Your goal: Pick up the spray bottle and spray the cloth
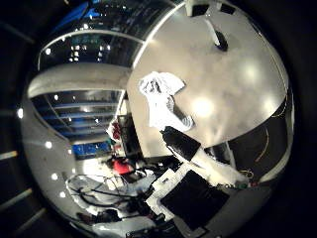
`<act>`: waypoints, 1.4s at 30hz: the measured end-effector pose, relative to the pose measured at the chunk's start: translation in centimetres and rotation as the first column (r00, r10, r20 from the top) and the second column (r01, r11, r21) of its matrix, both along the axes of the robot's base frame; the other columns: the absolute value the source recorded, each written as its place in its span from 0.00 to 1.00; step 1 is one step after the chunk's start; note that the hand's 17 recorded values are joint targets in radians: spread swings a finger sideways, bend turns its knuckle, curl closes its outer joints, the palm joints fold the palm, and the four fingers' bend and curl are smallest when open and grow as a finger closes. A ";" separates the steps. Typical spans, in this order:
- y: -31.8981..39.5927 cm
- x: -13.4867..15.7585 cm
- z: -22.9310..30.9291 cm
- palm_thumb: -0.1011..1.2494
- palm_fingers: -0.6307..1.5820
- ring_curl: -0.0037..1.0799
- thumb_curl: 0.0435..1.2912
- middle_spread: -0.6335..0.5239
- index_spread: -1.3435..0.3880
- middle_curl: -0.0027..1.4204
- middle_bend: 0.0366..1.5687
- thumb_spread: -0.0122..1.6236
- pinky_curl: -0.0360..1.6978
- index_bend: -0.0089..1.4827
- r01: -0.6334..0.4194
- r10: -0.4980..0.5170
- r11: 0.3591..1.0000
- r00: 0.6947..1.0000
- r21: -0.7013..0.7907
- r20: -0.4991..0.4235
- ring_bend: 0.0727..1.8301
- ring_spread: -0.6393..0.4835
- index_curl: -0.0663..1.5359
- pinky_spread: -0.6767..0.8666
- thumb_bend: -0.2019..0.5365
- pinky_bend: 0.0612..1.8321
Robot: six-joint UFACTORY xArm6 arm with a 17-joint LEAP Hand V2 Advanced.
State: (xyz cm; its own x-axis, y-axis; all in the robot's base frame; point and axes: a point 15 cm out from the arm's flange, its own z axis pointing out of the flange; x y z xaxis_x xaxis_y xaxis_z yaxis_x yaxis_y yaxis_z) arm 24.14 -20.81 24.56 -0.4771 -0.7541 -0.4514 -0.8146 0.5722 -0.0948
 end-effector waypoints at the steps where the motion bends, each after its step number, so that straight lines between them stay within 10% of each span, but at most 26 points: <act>1: -0.3 0.2 -0.1 0.47 0.39 0.23 0.19 0.56 0.62 0.25 0.12 0.64 0.19 0.08 0.015 -0.015 1.000 1.000 0.017 0.015 0.13 0.67 0.22 0.68 0.23 0.12; 19: -4.6 5.7 -4.7 0.42 0.29 0.26 0.19 0.69 0.69 0.25 0.12 0.62 0.21 0.10 0.175 -0.294 0.925 0.892 0.338 0.342 0.17 0.74 0.18 0.69 0.24 0.22; 42: -8.6 10.7 -11.0 0.44 0.30 0.26 0.20 0.68 0.68 0.25 0.12 0.62 0.20 0.10 0.225 -0.341 0.912 0.881 0.344 0.329 0.18 0.73 0.19 0.69 0.24 0.22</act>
State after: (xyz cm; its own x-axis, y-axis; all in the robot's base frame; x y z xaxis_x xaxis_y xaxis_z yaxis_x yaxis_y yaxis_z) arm 34.85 -29.38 13.57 -0.4010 -0.4210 -0.8136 -0.5493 0.8212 -0.1542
